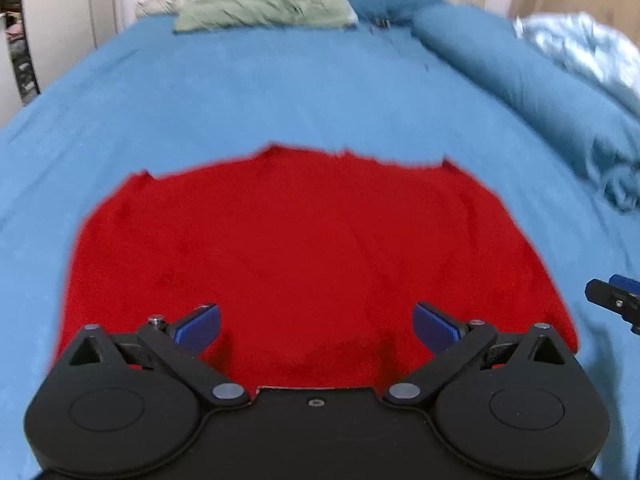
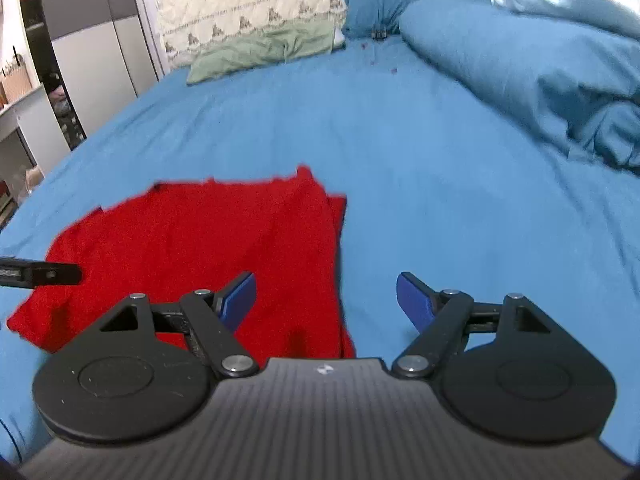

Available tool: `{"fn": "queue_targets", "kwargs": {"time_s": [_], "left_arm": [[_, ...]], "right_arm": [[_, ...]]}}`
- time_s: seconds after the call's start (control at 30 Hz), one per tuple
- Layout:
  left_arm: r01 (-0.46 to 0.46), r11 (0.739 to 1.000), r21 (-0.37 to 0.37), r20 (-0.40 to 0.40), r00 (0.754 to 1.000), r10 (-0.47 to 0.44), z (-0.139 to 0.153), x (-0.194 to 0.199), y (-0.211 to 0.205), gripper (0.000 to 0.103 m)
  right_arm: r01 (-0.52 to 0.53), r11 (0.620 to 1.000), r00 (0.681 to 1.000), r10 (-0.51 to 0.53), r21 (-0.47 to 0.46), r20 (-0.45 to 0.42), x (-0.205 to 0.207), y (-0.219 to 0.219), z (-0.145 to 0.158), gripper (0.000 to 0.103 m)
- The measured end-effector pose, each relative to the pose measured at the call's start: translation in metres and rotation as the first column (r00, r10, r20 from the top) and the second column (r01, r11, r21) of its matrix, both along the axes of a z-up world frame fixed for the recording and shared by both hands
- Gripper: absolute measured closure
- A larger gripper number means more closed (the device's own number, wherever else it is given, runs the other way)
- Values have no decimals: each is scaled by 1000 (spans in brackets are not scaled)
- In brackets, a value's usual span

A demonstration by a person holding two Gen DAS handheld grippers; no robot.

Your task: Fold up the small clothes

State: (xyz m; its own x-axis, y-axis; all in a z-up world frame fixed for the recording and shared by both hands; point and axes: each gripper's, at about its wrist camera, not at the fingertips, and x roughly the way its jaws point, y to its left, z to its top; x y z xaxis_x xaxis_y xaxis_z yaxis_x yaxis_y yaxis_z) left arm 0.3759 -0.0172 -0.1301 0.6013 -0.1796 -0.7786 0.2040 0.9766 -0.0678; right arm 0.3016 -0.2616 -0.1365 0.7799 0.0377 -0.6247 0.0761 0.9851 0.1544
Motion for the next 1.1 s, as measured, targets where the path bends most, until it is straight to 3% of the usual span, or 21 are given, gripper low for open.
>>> {"fn": "queue_targets", "kwargs": {"time_s": [0.2, 0.4, 0.6, 0.67, 0.8, 0.93, 1.0, 1.1], "left_arm": [[-5, 999, 43, -68, 998, 8, -43, 8, -6, 0], [15, 999, 37, -93, 996, -12, -54, 11, -4, 0], [-8, 1000, 7, -126, 992, 9, -55, 23, -2, 0], [-10, 1000, 13, -130, 991, 12, -55, 25, -3, 0], [-11, 1000, 12, -129, 992, 12, -54, 24, -3, 0], [4, 1000, -25, -128, 992, -7, -45, 22, 5, 0], [-1, 998, -71, -115, 993, -7, -34, 19, 19, 0], [-36, 996, -84, -47, 998, 33, -10, 6, 53, 0]], "right_arm": [[-12, 999, 999, 10, -36, -44, 4, 13, -39, 13], [5, 999, 998, -8, -39, -61, 13, 16, -70, 20], [-59, 998, 998, 58, -29, -11, 7, 25, -76, 50], [-54, 999, 998, 54, 6, -13, 8, 21, -75, 67], [9, 989, 998, 2, 150, -69, 15, 8, -62, 78], [56, 921, 998, -37, 385, -56, 18, -9, -31, 80], [27, 892, 1000, -24, 452, -12, 22, -7, -7, 80], [-92, 879, 995, 63, 468, 76, 34, 24, 36, 80]]}}
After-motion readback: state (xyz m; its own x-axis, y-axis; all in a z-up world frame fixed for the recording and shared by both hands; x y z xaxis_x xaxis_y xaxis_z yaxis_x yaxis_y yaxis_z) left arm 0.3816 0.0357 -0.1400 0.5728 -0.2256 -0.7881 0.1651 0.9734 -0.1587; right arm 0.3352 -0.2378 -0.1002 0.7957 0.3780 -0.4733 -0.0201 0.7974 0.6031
